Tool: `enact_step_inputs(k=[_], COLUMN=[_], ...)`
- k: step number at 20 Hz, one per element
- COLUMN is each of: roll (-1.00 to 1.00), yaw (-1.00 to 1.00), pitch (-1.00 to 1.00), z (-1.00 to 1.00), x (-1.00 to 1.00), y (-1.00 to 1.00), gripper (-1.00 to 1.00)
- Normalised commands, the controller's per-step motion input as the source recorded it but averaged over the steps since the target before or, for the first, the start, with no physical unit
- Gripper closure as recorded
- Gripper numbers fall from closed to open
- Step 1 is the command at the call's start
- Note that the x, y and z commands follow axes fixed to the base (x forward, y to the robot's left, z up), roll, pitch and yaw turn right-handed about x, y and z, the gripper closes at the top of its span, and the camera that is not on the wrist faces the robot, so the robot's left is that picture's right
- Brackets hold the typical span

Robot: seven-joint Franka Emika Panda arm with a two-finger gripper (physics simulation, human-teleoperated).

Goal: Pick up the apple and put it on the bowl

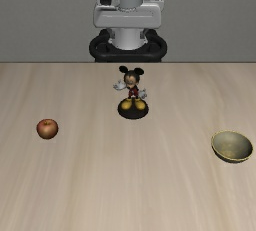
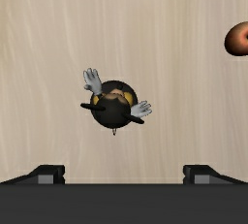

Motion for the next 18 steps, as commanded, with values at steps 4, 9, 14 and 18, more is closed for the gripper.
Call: enact_step_inputs(k=[4, 9, 14, 18], roll=[0.0, 0.0, 0.0, 0.0], yaw=[0.0, 0.0, 0.0, 0.0], pitch=[0.0, 0.0, 0.0, 0.0], z=[0.0, 0.0, 0.0, 0.0], x=[0.0, 0.0, 0.0, 0.0], y=[-1.0, -1.0, -1.0, -1.0], gripper=[-1.0, -1.0, -1.0, -1.0])
